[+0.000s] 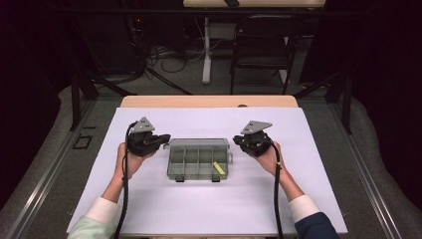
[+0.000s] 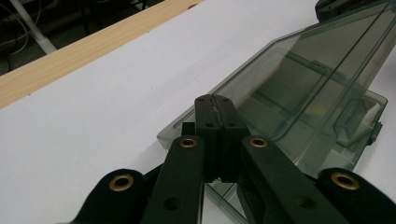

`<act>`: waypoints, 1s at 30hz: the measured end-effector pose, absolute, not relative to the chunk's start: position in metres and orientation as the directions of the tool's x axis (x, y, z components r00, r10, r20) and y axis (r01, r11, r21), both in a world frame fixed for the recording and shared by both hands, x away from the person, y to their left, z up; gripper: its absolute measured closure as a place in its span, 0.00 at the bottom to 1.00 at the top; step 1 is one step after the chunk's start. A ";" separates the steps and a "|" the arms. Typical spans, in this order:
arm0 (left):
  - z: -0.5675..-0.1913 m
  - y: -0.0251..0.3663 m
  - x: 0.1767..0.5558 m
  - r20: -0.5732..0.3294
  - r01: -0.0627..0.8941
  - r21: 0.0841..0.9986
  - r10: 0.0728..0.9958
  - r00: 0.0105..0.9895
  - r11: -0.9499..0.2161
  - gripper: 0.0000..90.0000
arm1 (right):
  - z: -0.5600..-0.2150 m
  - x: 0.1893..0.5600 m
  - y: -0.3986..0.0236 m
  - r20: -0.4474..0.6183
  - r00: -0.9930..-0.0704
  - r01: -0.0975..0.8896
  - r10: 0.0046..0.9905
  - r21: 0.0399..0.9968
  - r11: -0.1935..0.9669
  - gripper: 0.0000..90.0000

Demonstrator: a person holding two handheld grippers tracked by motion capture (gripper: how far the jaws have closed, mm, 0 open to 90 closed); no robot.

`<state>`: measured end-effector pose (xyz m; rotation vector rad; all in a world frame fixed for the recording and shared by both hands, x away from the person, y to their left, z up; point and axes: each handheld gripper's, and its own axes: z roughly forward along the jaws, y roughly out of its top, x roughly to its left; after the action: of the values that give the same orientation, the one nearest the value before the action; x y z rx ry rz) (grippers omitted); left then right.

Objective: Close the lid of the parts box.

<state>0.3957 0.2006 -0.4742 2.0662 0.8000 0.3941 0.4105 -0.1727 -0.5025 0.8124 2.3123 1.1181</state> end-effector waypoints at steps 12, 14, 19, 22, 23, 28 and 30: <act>-0.487 0.198 0.382 0.007 0.379 0.813 0.657 0.754 -0.443 1.00 | -0.489 0.400 -0.159 -0.083 -0.734 0.287 0.674 0.861 0.419 1.00; -0.491 0.198 0.379 0.012 0.377 0.812 0.658 0.753 -0.446 1.00 | -0.489 0.397 -0.153 -0.083 -0.743 0.282 0.664 0.861 0.424 1.00; -0.501 0.197 0.374 0.016 0.379 0.808 0.659 0.752 -0.452 1.00 | -0.498 0.391 -0.141 -0.083 -0.770 0.281 0.633 0.846 0.454 1.00; -0.506 0.197 0.371 0.021 0.378 0.806 0.660 0.751 -0.456 1.00 | -0.503 0.388 -0.136 -0.087 -0.779 0.285 0.621 0.833 0.474 1.00; -0.508 0.197 0.371 0.025 0.376 0.805 0.659 0.752 -0.459 1.00 | -0.505 0.388 -0.135 -0.087 -0.782 0.286 0.617 0.830 0.480 1.00; -0.514 0.195 0.368 0.050 0.367 0.798 0.659 0.751 -0.479 1.00 | -0.514 0.386 -0.130 -0.090 -0.791 0.296 0.606 0.809 0.507 1.00; -0.516 0.195 0.367 0.049 0.370 0.794 0.658 0.752 -0.482 1.00 | -0.517 0.385 -0.129 -0.095 -0.793 0.298 0.602 0.801 0.519 1.00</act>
<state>0.3675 0.1950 -0.5156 2.1238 0.7687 0.4445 0.3846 -0.1293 -0.5166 0.7451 2.4027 1.1649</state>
